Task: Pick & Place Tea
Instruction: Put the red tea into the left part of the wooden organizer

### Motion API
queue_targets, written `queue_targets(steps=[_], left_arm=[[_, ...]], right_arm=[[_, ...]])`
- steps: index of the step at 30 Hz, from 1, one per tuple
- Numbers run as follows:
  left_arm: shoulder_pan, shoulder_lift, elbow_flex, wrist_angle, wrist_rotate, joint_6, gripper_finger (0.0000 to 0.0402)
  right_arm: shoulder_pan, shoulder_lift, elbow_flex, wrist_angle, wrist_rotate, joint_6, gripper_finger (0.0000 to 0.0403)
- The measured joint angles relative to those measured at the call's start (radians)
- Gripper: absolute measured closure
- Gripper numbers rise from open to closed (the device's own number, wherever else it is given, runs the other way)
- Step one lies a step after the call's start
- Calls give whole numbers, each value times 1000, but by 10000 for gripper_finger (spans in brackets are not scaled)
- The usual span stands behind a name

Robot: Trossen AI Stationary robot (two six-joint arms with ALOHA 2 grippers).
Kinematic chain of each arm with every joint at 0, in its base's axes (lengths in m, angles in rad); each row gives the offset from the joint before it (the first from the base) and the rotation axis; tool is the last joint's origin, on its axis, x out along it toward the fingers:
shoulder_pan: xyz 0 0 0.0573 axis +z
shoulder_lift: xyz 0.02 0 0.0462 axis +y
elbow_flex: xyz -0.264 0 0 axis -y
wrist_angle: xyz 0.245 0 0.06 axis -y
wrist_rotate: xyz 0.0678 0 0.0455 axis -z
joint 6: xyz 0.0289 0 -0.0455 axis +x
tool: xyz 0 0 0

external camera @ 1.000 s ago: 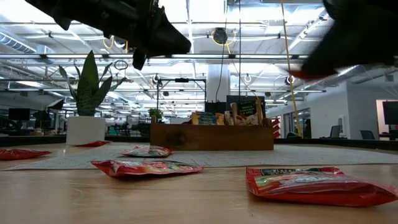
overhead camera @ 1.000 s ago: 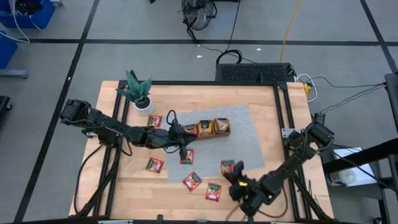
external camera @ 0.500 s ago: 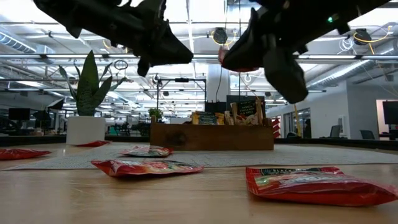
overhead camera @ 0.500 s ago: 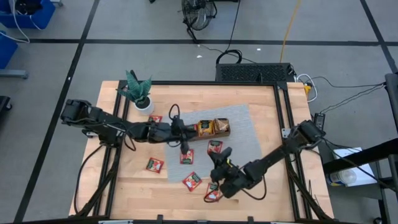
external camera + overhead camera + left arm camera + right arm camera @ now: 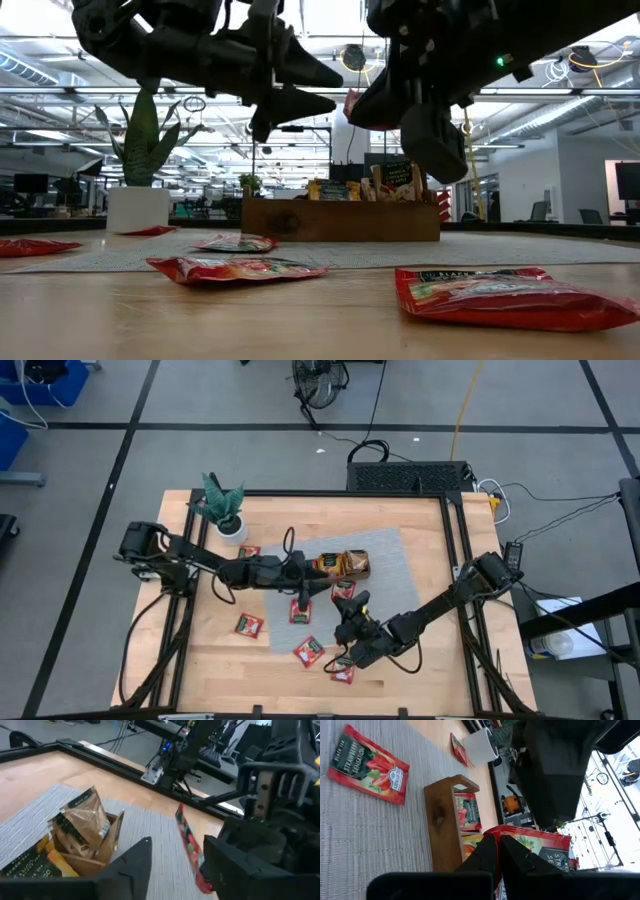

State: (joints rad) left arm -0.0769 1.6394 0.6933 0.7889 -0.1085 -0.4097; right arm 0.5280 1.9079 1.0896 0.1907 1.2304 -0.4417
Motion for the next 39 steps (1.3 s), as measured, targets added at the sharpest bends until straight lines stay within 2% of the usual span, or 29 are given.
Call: queue_targets(steps=[6,17,27,39], left_arm=[[-5,0,0,8,5,-39,192],[-9,0,0,2,-17,-41,190],[11,0,0,21,-40,-40,190],[44,72,40,50,-18,-38,190]], right_arm=[[-10,0,-22,62,-2,-25,403],[-36,0,-50,223,-55,-111,403],[-36,0,-50,255,-55,-154,403],[-36,-1,-50,255,-57,-151,403]])
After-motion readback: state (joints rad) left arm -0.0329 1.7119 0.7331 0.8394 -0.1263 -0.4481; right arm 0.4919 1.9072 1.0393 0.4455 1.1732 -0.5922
